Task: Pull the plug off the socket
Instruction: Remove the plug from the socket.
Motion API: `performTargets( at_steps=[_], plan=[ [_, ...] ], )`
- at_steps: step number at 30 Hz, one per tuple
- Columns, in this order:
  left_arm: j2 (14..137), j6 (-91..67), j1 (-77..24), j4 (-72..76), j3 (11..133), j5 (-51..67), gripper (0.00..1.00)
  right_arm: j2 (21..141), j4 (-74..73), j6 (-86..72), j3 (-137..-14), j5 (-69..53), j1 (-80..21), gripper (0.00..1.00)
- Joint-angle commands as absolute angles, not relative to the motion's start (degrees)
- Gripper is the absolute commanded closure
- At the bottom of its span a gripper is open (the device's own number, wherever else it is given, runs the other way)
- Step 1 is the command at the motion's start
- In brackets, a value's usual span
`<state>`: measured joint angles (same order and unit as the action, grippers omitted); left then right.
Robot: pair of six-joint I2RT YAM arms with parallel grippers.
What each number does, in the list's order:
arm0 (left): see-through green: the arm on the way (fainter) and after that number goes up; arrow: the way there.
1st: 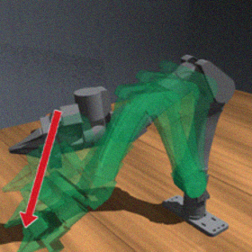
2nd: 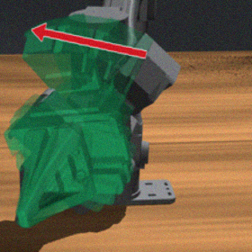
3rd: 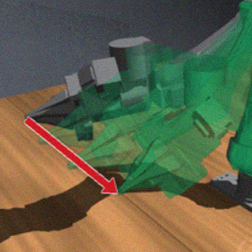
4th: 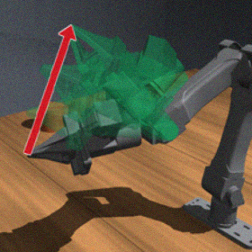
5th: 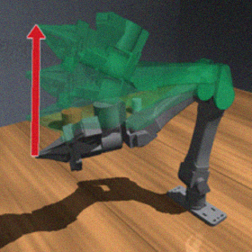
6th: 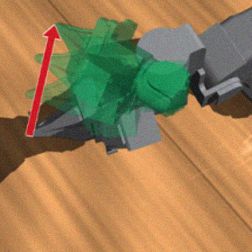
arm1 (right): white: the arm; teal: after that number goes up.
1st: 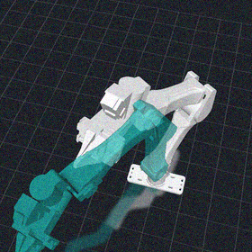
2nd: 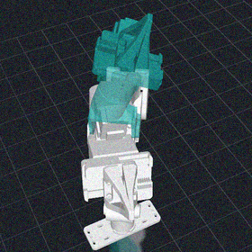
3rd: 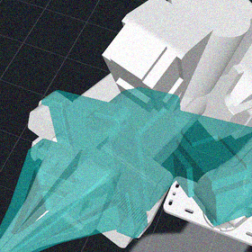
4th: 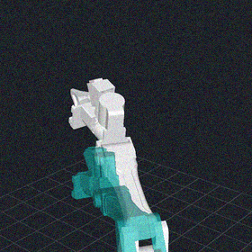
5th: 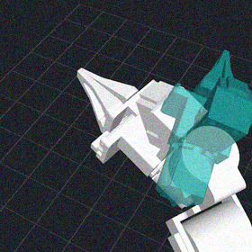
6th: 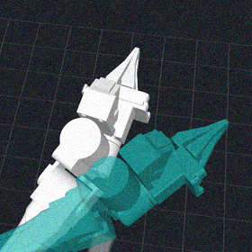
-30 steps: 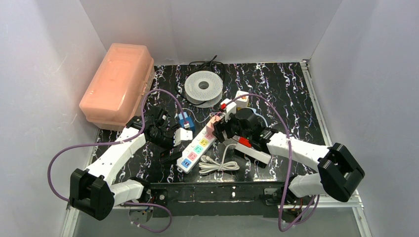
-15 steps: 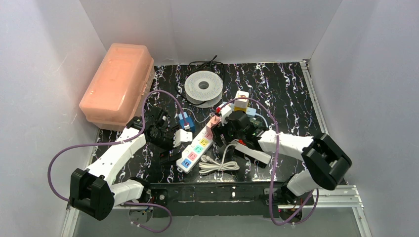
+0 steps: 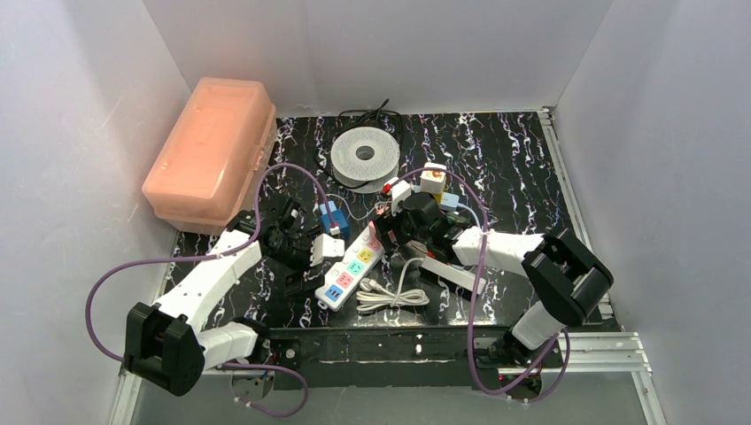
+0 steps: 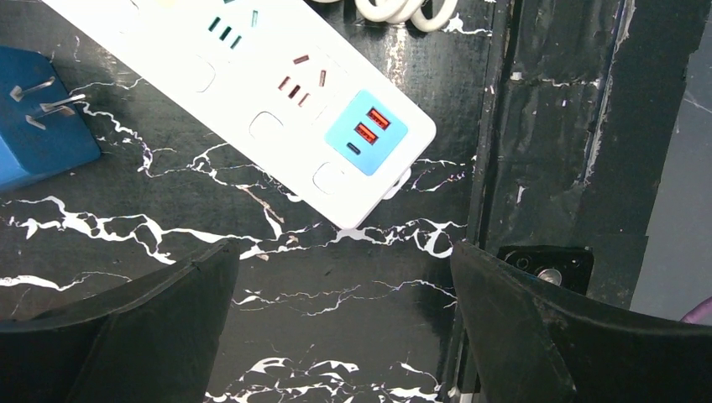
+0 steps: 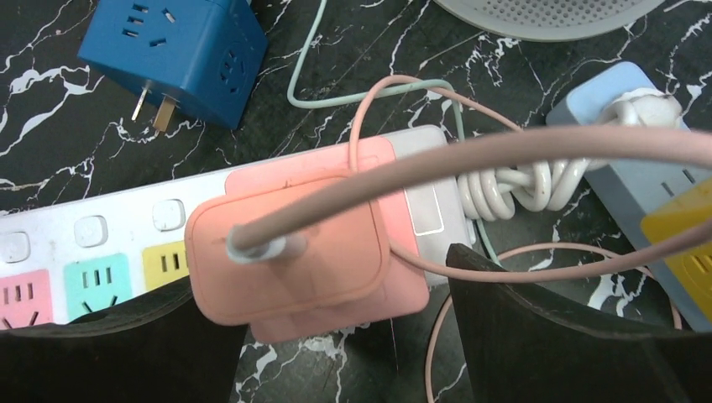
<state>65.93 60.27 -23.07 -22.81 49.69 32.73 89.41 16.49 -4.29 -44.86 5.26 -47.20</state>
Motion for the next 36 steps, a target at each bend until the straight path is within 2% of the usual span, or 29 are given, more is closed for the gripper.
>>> performTargets(
  at_steps=[1,6,7,12,15,23,30,36],
  plan=[
    [65.0,61.4,-23.1,-28.8,48.3,34.4,0.02,92.1,23.8,-4.1,-46.9,2.2,-47.1,0.14],
    [64.6,62.2,-23.1,-28.4,48.0,33.8,0.02,93.8,23.0,-4.6,-47.4,0.4,-47.1,0.3],
    [64.2,62.8,-23.1,-27.8,47.8,33.9,0.02,93.7,23.1,-4.5,-47.2,0.5,-47.1,0.35],
    [61.4,67.6,-23.2,-23.8,44.5,34.5,0.02,91.8,20.8,-4.3,-49.0,0.7,-47.0,0.7],
    [59.2,71.8,-23.5,-20.0,41.2,34.5,0.02,90.1,16.3,-4.9,-51.5,1.0,-47.0,0.98],
    [49.4,94.3,-23.6,-2.1,21.2,38.7,0.02,90.0,4.7,-10.2,-59.3,-6.5,-44.2,0.99],
    [49.7,93.9,-23.6,24.7,11.6,39.2,0.02,90.7,-0.7,-11.1,-62.4,-8.5,-43.6,0.99],
    [47.0,93.1,-23.7,30.1,9.4,39.9,0.02,91.7,-4.3,-11.4,-65.3,-9.5,-43.6,0.99]
  ],
)
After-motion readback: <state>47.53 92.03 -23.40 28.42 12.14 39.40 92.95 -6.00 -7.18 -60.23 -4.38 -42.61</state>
